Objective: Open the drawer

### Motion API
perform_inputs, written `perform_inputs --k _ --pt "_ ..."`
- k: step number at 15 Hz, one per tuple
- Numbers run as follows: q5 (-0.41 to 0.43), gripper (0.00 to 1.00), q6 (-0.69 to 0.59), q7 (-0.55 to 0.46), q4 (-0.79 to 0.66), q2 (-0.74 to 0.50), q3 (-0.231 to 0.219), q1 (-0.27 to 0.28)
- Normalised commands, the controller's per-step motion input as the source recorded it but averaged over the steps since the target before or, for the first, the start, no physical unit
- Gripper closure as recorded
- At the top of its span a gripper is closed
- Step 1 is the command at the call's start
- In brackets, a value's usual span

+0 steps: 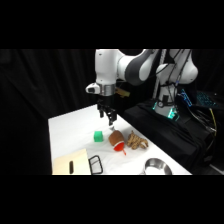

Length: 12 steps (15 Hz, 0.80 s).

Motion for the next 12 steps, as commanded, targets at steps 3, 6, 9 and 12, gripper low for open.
perform_inputs --k 3,6,9,12 --pt "0.019 0.00 -0.03 -0.01 0.02 0.01 0.026 -0.019" --pt "0.052 0.00 -0.03 0.00 0.08 0.05 0.041 -0.008" --pt "0.059 0.00 0.00 0.03 0.14 0.07 0.056 0.013" --pt "0.017 0.00 0.09 0.11 0.19 0.13 0.048 0.035"
